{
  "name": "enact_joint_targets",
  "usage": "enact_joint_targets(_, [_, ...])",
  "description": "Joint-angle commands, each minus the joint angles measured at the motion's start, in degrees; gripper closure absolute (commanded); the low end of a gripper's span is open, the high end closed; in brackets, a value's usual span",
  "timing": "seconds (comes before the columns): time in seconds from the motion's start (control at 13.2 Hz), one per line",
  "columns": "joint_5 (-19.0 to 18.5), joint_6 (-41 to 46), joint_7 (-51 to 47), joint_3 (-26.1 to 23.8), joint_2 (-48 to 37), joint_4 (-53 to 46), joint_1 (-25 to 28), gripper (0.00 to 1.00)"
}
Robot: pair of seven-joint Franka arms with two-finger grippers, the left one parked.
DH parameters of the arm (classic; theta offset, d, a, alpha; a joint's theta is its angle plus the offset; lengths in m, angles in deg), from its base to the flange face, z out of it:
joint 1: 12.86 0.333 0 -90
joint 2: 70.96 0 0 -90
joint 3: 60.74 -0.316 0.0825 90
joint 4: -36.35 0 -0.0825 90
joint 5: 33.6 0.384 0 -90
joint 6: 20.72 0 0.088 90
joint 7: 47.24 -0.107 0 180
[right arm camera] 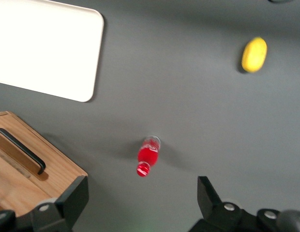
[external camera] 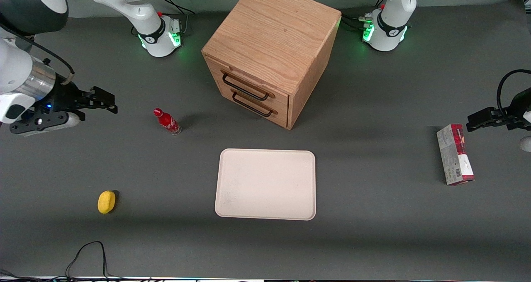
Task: Open upper drawer
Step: 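Move the right gripper toward the upper drawer's black handle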
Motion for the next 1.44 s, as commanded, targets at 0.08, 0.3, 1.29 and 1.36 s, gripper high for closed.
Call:
enact_joint_targets(0.08, [0.89,2.58,0.78,0.12,5.83,-5.85,5.70,0.00])
enact_joint_targets(0.3, [0.71,3.46,1.13,-0.05,6.62,-6.11,11.93,0.00])
enact_joint_targets(1.29, [7.03,3.37,17.48,-6.82,21.39,-12.44,20.30,0.00])
enact_joint_targets(1.36, [7.04,3.37,17.40,-6.91,21.92,-12.35,20.39,0.00])
